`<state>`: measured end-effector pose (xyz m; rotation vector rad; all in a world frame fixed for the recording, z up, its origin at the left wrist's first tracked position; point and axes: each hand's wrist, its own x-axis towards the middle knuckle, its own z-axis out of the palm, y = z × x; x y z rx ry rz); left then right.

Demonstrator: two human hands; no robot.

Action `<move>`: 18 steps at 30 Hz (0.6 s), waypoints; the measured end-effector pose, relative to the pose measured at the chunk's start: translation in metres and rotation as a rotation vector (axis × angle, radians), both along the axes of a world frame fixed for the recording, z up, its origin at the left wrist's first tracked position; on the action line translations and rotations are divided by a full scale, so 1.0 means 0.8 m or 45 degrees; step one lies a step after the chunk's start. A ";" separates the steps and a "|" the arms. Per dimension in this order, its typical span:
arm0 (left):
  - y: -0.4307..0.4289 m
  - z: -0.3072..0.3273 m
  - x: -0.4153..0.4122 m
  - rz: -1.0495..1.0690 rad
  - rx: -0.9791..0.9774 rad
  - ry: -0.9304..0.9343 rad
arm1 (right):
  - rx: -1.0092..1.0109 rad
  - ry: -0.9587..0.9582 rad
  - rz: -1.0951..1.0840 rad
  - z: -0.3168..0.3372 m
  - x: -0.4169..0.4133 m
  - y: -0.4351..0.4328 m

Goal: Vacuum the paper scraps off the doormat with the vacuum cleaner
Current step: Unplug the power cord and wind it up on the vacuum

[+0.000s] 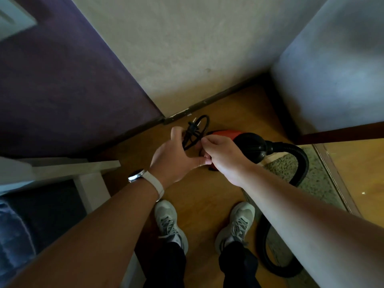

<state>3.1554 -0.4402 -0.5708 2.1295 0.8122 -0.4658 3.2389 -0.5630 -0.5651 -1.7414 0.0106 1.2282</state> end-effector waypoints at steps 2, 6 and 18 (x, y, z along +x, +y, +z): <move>0.001 -0.013 0.004 -0.037 -0.020 -0.015 | -0.021 0.010 0.002 -0.011 0.005 -0.002; 0.005 -0.048 0.020 -0.099 -0.235 -0.015 | 0.011 0.085 -0.066 -0.032 0.009 0.001; 0.006 -0.142 0.055 0.281 -0.496 0.113 | -0.129 -0.085 -0.002 -0.101 0.063 -0.036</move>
